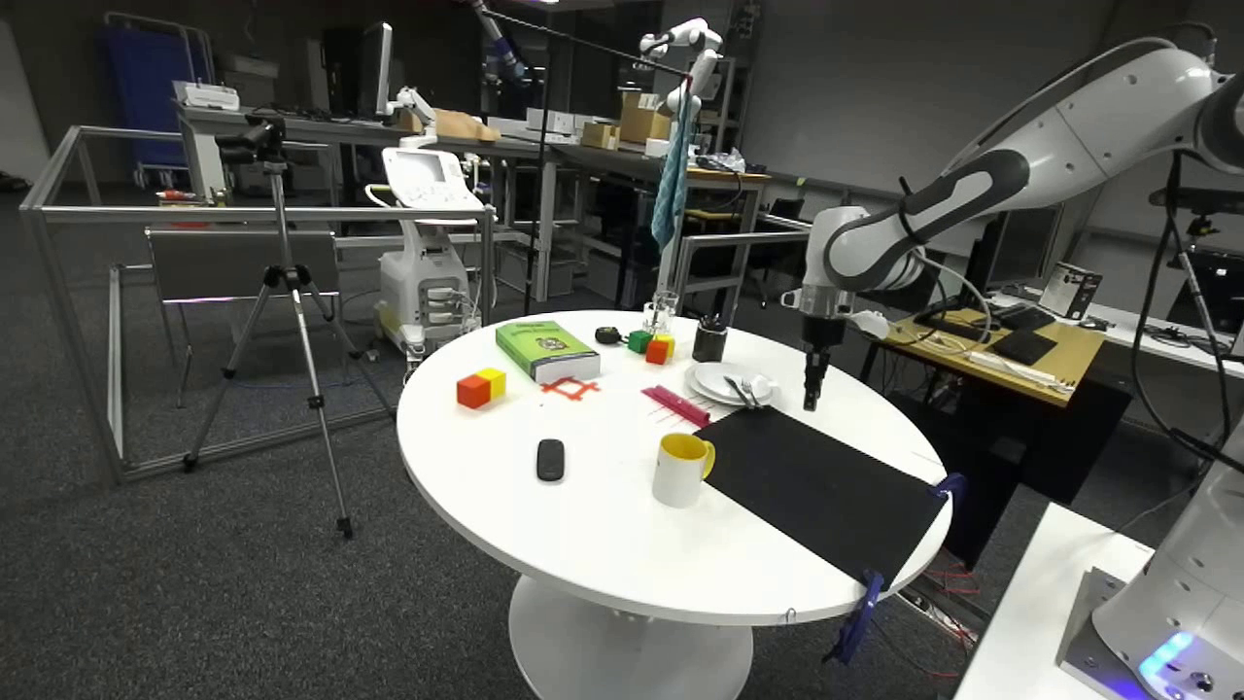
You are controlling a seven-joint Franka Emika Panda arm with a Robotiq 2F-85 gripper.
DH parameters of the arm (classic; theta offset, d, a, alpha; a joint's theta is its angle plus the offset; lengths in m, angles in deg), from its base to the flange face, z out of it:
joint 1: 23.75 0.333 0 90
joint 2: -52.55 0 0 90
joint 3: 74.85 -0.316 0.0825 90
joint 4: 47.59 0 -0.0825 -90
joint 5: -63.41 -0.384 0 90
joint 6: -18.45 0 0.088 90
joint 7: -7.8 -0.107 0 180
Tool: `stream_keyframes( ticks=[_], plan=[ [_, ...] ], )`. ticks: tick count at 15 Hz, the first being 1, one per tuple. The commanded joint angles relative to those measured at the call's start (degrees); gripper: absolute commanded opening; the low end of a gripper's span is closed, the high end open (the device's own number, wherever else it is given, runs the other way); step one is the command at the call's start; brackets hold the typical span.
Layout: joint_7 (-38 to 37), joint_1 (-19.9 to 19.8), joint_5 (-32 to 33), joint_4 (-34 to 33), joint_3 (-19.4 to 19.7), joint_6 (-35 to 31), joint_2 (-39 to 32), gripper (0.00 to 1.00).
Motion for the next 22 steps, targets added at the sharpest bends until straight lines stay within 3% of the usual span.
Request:
stream_keyframes(
  ticks=[1, 10, 16, 19, 20, 22],
  plan=[
    [9.3, -0.8, -3.0, 10.6, -1.1, -5.8, 7.3, 1.0],
    [37.8, -1.2, -10.6, 16.8, -0.8, -17.6, 9.2, 1.0],
    [59.8, -3.0, -20.7, 16.2, -0.3, -17.7, 8.9, 1.0],
    [63.9, -3.2, -24.6, 15.9, 0.3, -17.0, 8.8, 1.0],
    [60.6, -2.3, -22.0, 14.2, 0.7, -16.2, 6.6, 1.0],
    [60.8, -2.3, -22.1, 14.2, 0.7, -16.2, 6.4, 1.0]
  ],
)
